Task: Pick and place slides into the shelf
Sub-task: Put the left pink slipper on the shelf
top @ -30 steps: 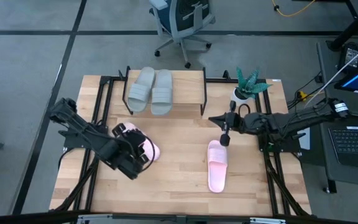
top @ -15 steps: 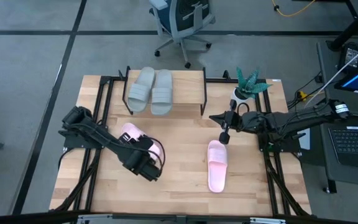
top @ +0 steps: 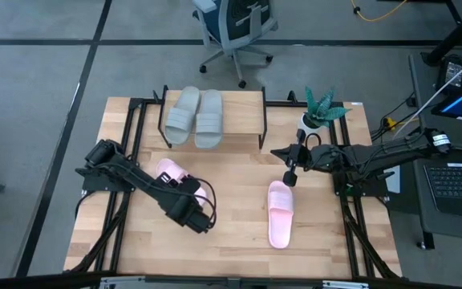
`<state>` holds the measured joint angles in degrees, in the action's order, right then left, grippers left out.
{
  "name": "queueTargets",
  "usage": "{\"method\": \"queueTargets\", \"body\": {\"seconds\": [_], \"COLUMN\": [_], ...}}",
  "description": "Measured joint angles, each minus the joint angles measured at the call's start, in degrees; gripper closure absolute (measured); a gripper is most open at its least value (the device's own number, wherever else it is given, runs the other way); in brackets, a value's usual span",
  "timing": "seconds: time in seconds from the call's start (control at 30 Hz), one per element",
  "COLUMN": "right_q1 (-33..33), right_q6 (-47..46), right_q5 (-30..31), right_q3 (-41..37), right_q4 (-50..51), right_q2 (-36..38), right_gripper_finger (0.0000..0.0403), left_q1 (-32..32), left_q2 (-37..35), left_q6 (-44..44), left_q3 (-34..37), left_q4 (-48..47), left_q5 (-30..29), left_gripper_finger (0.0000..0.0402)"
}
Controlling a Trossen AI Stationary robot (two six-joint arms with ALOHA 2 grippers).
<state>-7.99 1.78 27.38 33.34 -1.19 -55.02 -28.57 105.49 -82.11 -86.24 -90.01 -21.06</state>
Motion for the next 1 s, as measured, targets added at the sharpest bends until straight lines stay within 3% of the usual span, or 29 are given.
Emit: {"method": "queueTargets", "body": {"seconds": [0.4, 0.8, 1.0], "right_q1": [0.0, 0.0, 0.0], "right_q6": [-0.1, -0.2, -0.2], "right_q5": [0.0, 0.0, 0.0], "right_q3": [0.0, 0.0, 0.0], "right_q4": [0.7, 0.7, 0.7], "right_q2": [0.0, 0.0, 0.0], "right_gripper_finger": [0.0399, 0.0399, 0.0399], "left_q1": [0.5, 0.6, 0.5], "left_q2": [0.0, 0.0, 0.0], "left_q6": [-3.3, -3.5, -4.8], "left_q3": [6.3, 8.2, 8.3], "left_q4": [0.0, 1.2, 3.3], "left_q5": [4.2, 4.2, 1.4], "left_gripper_finger": [0.0217, 0.0217, 0.0217]}}
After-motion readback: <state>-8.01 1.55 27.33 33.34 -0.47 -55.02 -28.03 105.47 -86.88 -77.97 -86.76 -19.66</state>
